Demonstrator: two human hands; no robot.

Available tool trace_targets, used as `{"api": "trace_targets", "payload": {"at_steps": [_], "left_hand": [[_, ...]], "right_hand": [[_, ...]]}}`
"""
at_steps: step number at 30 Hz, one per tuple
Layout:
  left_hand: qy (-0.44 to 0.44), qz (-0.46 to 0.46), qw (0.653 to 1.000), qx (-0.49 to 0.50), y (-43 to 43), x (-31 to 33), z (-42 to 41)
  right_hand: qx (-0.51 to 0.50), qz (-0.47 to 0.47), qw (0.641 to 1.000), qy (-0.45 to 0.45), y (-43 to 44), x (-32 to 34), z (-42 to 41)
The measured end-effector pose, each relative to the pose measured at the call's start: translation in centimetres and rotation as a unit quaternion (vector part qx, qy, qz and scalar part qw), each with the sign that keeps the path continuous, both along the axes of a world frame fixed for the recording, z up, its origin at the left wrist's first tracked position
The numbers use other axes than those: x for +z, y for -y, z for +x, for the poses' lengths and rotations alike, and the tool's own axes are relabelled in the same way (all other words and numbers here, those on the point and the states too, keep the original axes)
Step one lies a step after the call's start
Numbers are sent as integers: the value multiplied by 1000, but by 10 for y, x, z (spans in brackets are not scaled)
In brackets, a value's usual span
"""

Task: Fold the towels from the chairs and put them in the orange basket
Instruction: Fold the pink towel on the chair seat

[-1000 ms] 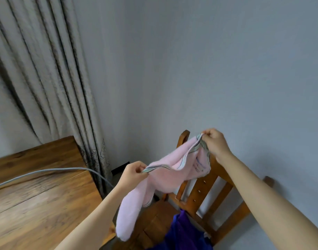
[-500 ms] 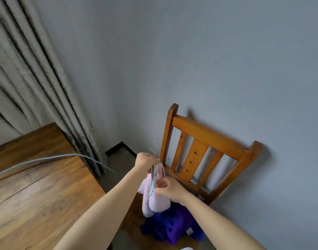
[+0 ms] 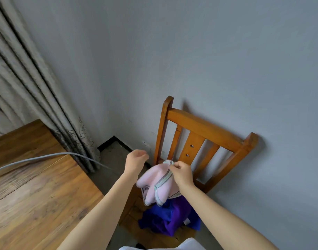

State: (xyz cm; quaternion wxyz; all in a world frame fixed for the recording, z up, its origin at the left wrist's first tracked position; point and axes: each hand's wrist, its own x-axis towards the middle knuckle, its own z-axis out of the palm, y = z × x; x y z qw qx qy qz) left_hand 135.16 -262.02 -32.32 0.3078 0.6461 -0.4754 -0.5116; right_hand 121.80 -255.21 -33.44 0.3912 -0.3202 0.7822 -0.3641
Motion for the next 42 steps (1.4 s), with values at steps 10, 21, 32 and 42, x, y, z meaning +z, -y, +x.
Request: {"api": "trace_targets", "payload": {"at_steps": [10, 21, 32, 42], "left_hand": [[-32, 117, 969, -214, -58, -73, 8], [-135, 147, 979, -46, -36, -75, 0], [70, -183, 930, -311, -24, -34, 14], [62, -178, 931, -311, -28, -33, 22]], "right_hand": [[-162, 13, 973, 167, 26, 11, 0], [-248, -9, 942, 228, 24, 13, -8], [241, 43, 968, -55, 16, 32, 4], [287, 41, 956, -45, 6, 33, 3]]}}
